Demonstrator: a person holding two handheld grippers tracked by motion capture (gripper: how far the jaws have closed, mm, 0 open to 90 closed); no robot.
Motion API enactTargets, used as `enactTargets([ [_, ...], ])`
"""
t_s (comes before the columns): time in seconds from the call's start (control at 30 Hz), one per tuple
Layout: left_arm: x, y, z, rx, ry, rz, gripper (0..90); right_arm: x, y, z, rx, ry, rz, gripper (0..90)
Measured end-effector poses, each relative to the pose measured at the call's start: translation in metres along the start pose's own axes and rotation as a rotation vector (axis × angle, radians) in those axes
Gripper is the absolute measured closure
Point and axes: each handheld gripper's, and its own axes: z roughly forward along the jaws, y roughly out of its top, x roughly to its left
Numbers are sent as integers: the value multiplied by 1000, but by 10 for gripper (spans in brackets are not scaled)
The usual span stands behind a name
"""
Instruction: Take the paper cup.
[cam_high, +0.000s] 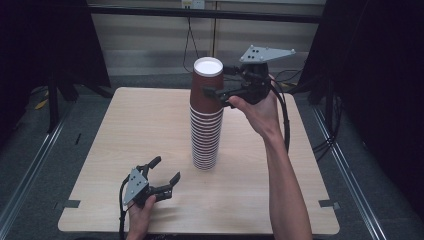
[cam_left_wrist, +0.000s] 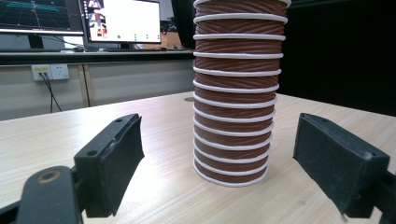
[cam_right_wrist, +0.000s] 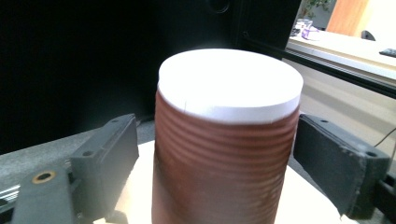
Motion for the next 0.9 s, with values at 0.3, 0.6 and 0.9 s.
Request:
enactTargets([
  [0.3, 0, 0, 0, -2, 0, -2, 154, -5, 10, 11, 28, 11, 25, 163],
  [0.6, 0, 0, 0, -1, -1, -1, 154, -6, 11, 18, 60, 19, 43, 211],
  [0.9, 0, 0, 0, -2, -2, -2, 154, -5, 13, 18, 71, 14, 40, 222],
])
